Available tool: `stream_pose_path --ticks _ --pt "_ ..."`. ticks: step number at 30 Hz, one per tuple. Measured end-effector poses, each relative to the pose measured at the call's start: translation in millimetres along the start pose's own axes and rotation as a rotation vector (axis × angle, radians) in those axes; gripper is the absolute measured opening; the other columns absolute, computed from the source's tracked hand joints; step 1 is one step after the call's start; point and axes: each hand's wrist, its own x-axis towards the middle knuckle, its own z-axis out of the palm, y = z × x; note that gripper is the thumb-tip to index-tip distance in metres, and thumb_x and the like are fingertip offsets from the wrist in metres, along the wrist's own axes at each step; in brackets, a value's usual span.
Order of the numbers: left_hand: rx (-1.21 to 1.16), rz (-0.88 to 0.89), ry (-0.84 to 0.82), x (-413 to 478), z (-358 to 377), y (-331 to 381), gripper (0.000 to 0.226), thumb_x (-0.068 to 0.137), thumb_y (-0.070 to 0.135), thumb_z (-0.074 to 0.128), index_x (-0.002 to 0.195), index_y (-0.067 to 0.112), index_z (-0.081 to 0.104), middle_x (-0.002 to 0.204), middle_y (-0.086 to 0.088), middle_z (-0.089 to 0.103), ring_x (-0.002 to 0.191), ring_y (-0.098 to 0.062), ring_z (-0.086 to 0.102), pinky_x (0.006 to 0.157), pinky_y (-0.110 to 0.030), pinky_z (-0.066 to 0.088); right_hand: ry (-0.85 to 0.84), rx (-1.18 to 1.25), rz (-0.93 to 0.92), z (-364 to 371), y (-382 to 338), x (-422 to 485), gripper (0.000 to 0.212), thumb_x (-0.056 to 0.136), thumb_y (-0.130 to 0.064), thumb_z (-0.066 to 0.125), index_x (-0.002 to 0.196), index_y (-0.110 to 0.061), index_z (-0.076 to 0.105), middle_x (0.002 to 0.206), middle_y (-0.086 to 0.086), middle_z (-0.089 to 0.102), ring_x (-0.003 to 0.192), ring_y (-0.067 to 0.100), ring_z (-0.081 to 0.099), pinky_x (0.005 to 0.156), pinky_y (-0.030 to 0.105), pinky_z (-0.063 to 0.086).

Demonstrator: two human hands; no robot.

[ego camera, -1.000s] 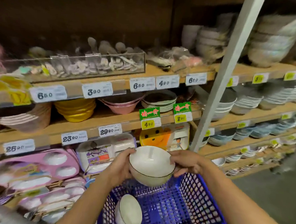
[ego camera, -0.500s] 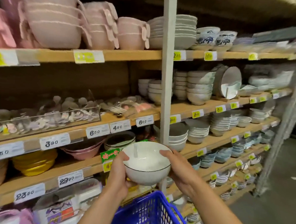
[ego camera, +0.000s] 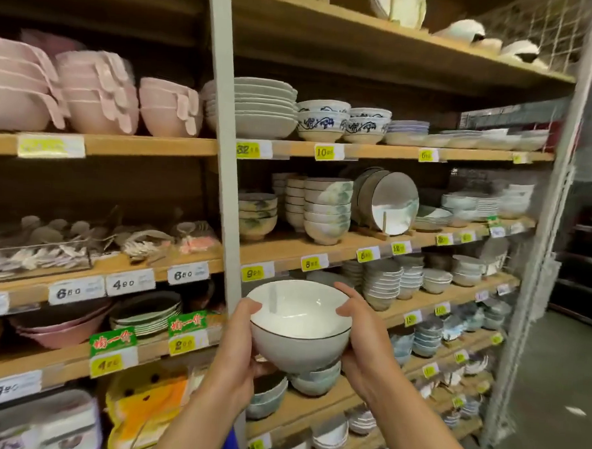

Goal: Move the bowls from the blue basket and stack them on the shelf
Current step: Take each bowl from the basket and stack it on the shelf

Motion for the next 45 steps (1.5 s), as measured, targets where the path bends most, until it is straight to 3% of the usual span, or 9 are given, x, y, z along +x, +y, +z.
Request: stream_pose_path --ticks 3,8,13,17,23,29,34,43,45 --pt "-0.019 0.007 0.022 2 30 -4 0.020 0.089 0.034 0.048 0.094 0.023 0.065 0.090 -0.007 0.073 0.088 -0.030 0.065 0.070 -0.043 0.053 -0.023 -0.050 -0.006 -21 -23 7 0.043 0.085 -0.005 0.041 0.114 -0.026 0.063 0.113 0.009 0.065 0.107 0.032 0.060 0.082 0.040 0.050" --pt "-0.018 0.036 0.051 21 70 -4 0.020 0.090 0.035 0.046 0.092 0.023 0.063 0.070 -0.004 0.074 0.079 -0.030 0.065 0.064 -0.040 0.054 -0.053 -0.098 -0.022 -43 -51 33 0.044 0.085 -0.006 0.041 0.117 -0.030 0.060 0.112 0.000 0.063 0.106 0.028 0.060 0.070 0.035 0.048" --pt "0.027 0.072 0.048 58 92 3 0.025 0.089 0.042 0.046 0.096 0.026 0.065 0.093 -0.008 0.073 0.089 -0.028 0.065 0.065 -0.038 0.053 -0.029 -0.010 0.012 -41 -67 75 0.039 0.082 -0.002 0.039 0.097 -0.026 0.065 0.102 0.003 0.067 0.094 0.025 0.062 0.066 0.033 0.051" --pt "-0.024 0.142 0.048 93 100 11 0.033 0.092 0.044 0.044 0.109 0.025 0.065 0.098 -0.006 0.072 0.092 -0.024 0.066 0.062 -0.035 0.056 0.004 0.016 0.039 -24 -71 123 0.047 0.080 0.001 0.037 0.116 -0.014 0.063 0.111 0.011 0.064 0.089 0.025 0.058 0.063 0.030 0.047" --pt "0.090 0.362 0.146 155 101 9 0.051 0.092 0.044 0.048 0.140 0.029 0.036 0.117 0.005 0.051 0.103 -0.014 0.051 0.084 -0.039 0.051 0.004 -0.013 0.070 16 -63 198 0.051 0.082 -0.003 0.038 0.125 -0.022 0.059 0.115 0.008 0.061 0.101 0.028 0.058 0.073 0.033 0.051" --pt "0.189 0.354 0.266 220 85 24 0.052 0.096 0.037 0.044 0.145 0.029 0.029 0.106 0.007 0.050 0.095 -0.014 0.052 0.064 -0.025 0.047 -0.057 -0.032 0.024 57 -46 257 0.042 0.084 -0.004 0.040 0.118 -0.022 0.056 0.105 0.004 0.057 0.085 0.018 0.054 0.057 0.027 0.044" --pt "0.235 0.309 0.358 253 72 26 0.048 0.098 0.033 0.037 0.145 0.028 0.029 0.107 0.003 0.053 0.094 -0.014 0.053 0.061 -0.024 0.045 -0.142 -0.101 0.014 78 -23 299 0.056 0.085 -0.003 0.037 0.134 -0.023 0.052 0.117 0.006 0.054 0.093 0.019 0.054 0.063 0.030 0.048" --pt "0.352 0.266 0.479 283 49 25 0.056 0.081 0.041 0.036 0.135 0.028 0.044 0.123 0.000 0.058 0.110 -0.022 0.054 0.097 -0.045 0.048 -0.244 -0.058 0.085 90 12 350 0.061 0.082 -0.002 0.039 0.138 -0.021 0.051 0.126 0.007 0.059 0.108 0.027 0.058 0.083 0.036 0.052" --pt "0.338 0.263 0.500 286 48 28 0.049 0.087 0.036 0.036 0.134 0.027 0.048 0.121 -0.001 0.060 0.109 -0.022 0.056 0.097 -0.045 0.049 -0.285 -0.107 0.065 89 17 356 0.060 0.082 -0.008 0.041 0.139 -0.022 0.049 0.128 0.005 0.058 0.113 0.025 0.056 0.094 0.040 0.050"
